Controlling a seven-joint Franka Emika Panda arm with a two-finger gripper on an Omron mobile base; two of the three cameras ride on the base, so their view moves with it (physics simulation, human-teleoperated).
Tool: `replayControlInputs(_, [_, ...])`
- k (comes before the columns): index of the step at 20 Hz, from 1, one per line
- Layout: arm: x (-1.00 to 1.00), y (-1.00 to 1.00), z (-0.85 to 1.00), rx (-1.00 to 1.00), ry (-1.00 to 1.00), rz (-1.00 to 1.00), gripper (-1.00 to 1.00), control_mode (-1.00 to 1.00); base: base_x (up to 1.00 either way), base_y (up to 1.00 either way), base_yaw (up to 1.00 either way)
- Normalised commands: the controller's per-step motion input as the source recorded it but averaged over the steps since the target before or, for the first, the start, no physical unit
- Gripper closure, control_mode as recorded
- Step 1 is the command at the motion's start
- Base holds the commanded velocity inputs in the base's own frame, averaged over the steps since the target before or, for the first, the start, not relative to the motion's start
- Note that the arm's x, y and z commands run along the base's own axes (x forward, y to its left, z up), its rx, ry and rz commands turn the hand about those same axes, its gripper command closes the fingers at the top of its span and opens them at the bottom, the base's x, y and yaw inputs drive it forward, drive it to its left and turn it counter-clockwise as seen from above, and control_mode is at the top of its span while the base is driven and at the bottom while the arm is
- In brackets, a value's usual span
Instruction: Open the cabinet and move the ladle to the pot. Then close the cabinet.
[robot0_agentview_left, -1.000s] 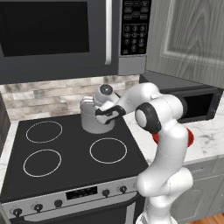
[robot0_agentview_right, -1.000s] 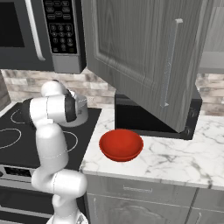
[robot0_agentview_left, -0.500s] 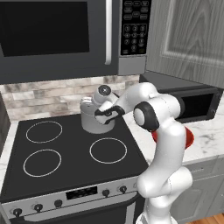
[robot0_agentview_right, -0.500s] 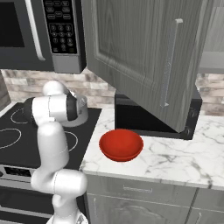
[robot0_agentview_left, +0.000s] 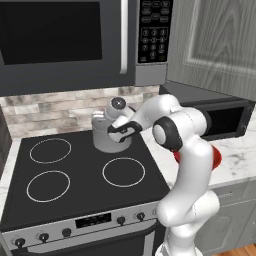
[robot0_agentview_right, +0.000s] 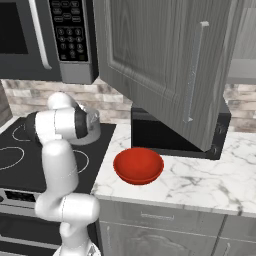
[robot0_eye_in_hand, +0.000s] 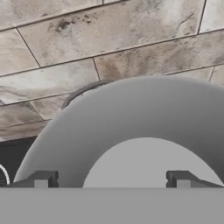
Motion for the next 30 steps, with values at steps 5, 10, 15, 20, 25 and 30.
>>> replayControlInputs(5, [-0.54,0.01,0.30,0.00,-0.14,0.02,-1.00,-1.00,0.00,0.00,0.00])
replayControlInputs(10, [-0.31,0.02,0.56,0.00,-0.12,0.01,-1.00,-1.00,0.00,0.00,0.00])
replayControlInputs(15, [-0.50,0.01,0.29,0.00,-0.11,0.03,-1.00,-1.00,0.00,0.00,0.00])
replayControlInputs(20, [-0.81,0.00,0.52,0.00,-0.08,0.01,-1.00,-1.00,0.00,0.00,0.00])
replayControlInputs(25, [-0.96,0.00,0.96,0.00,-0.05,0.02,-1.00,-1.00,0.00,0.00,0.00])
replayControlInputs(30, [-0.89,0.00,1.00,0.00,-0.01,0.04,-1.00,-1.00,0.00,0.00,0.00])
